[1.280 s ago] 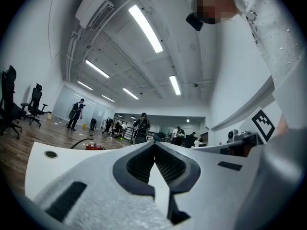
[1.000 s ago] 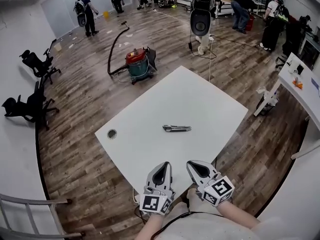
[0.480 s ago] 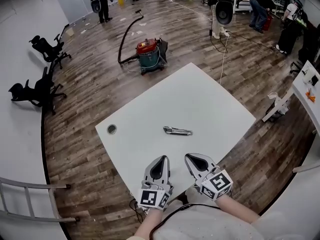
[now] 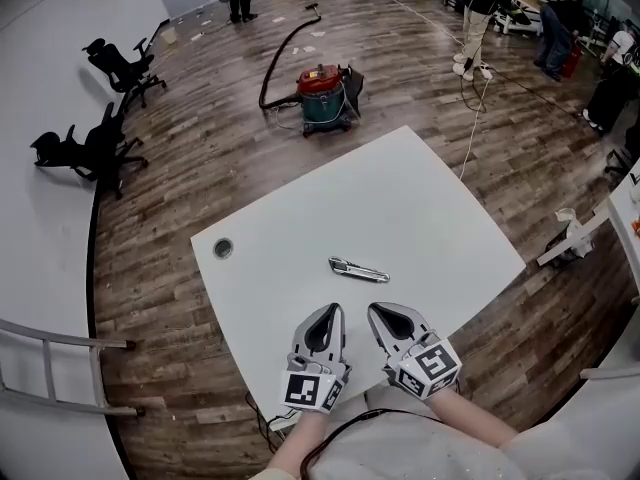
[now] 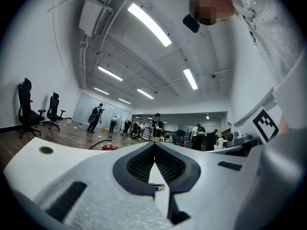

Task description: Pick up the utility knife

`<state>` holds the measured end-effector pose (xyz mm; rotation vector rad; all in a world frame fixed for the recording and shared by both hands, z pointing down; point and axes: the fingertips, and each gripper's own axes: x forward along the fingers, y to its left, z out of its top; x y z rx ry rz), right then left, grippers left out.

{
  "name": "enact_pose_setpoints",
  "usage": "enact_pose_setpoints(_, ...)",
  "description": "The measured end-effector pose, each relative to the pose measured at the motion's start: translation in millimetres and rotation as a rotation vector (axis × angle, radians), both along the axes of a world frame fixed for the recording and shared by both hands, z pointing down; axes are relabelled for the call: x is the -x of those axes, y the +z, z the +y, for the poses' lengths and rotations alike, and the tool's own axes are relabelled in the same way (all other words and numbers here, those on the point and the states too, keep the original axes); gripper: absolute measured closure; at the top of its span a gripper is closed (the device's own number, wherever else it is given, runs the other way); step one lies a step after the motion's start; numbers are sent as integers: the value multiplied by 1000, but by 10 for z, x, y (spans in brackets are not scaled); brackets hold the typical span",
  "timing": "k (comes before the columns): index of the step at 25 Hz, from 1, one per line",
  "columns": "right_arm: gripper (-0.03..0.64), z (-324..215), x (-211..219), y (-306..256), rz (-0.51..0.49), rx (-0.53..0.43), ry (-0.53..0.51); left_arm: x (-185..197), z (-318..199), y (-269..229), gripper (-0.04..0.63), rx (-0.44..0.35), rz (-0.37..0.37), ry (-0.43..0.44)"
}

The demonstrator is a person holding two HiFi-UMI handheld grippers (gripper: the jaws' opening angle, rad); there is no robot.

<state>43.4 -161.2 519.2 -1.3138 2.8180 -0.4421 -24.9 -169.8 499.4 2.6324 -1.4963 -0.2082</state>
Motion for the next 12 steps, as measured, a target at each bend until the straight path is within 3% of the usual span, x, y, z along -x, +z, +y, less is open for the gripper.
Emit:
enact_pose_setpoints(5, 607, -85, 170, 327, 101, 57, -160, 2, -55, 216, 588, 17, -7, 30)
enact_pose_setpoints(12, 595, -592, 89, 702, 311, 145, -315, -256, -65, 457, 588, 30, 11, 172)
